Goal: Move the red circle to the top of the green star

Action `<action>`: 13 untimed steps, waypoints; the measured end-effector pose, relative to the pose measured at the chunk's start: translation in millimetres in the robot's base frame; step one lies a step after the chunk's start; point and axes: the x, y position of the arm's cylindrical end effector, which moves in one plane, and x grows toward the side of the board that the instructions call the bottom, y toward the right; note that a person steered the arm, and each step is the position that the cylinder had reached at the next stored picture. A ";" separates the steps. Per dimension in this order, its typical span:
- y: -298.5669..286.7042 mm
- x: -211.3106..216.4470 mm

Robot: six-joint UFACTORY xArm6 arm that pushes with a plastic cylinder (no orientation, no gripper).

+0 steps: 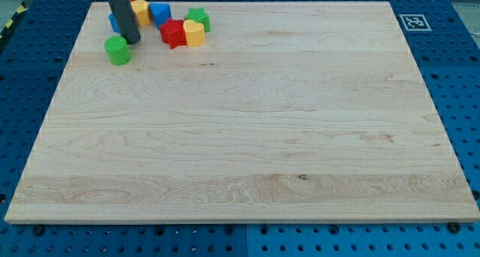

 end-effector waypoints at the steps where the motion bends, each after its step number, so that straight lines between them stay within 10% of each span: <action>1: -42.5 -0.5; 5: -73.0 -87.5; 9: -11.0 -87.4; 13: -67.4 -105.8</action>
